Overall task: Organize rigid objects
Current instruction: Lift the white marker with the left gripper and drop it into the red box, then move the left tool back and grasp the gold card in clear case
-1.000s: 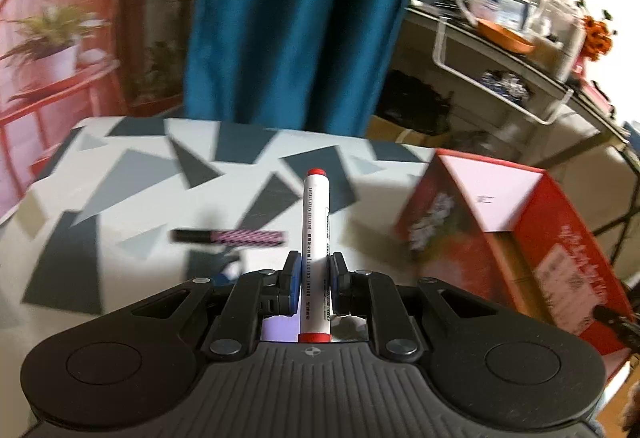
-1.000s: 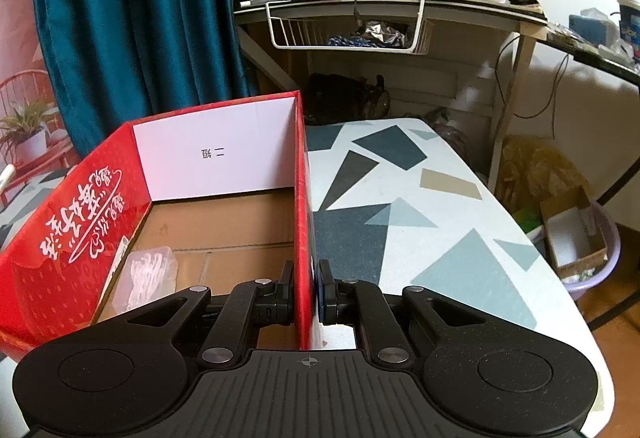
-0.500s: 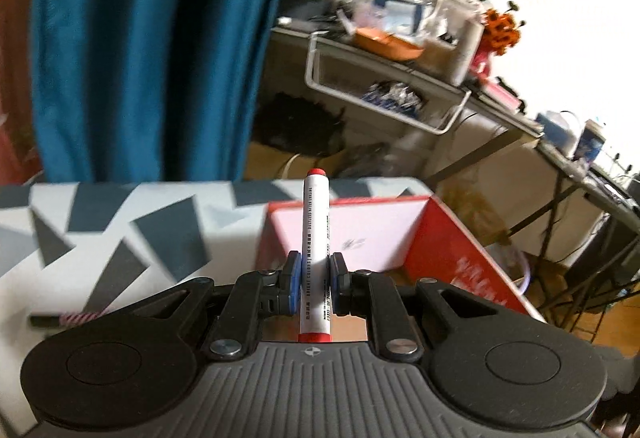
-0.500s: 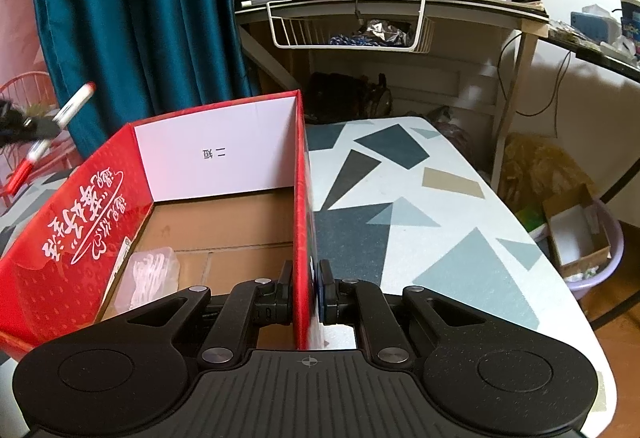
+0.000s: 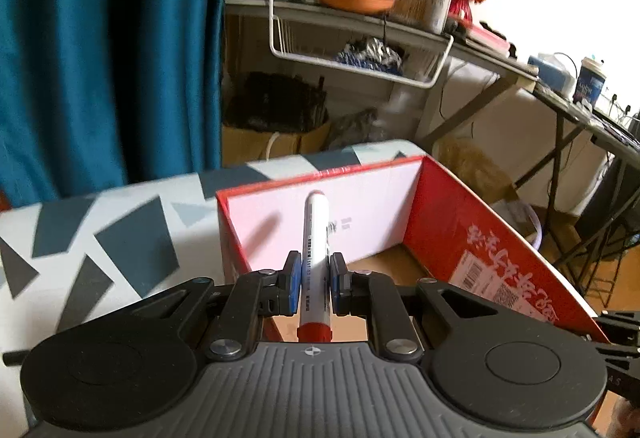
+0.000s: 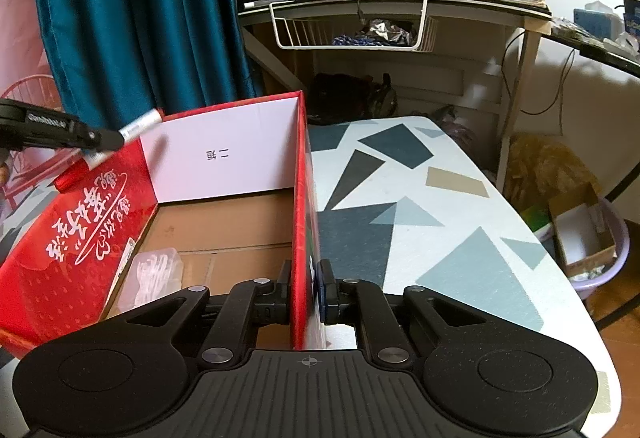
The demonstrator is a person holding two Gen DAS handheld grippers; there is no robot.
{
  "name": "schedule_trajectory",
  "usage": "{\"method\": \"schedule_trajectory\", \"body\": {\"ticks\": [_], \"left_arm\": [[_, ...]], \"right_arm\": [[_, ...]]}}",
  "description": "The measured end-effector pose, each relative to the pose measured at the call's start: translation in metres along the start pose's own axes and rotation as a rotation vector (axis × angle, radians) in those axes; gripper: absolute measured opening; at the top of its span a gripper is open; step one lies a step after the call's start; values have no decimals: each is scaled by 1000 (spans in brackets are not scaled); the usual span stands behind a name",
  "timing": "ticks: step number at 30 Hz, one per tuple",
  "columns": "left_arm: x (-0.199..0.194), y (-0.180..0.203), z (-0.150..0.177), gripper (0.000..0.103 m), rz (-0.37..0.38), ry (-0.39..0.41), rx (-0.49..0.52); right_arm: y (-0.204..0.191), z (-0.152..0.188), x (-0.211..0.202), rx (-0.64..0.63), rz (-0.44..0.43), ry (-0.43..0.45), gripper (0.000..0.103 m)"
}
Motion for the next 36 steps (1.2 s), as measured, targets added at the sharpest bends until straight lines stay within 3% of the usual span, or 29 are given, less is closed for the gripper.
{"method": "schedule_trajectory", "body": {"ticks": [6, 12, 16, 20, 25, 36], "left_arm": [[1, -3, 1, 20, 24, -7, -5], [-20, -13, -8, 27, -10, 39, 7], [-38, -28, -13, 41, -88, 88, 41], [-49, -47, -10, 51, -122, 76, 12], [-59, -70, -4, 70, -199, 67, 8], [-82, -98, 9, 74, -276, 61, -22]], "right_arm": [[0, 0, 0, -2, -5, -3, 11], [0, 0, 1, -3, -3, -6, 11], [-1, 0, 1, -10, -1, -7, 10], [-1, 1, 1, -11, 2, -10, 10], [-1, 1, 0, -13, -1, -10, 10], [-2, 0, 1, -26, 10, -20, 10]]}}
Point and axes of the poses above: each gripper's, at about its wrist camera, not at the fingertips, and x roughly the way its jaws point, y to its right, z to its underside, the point moved 10 cm from there along x, roughly the way its jaws point, and after that the axes turned 12 degrees about y, right-handed, at the moved point
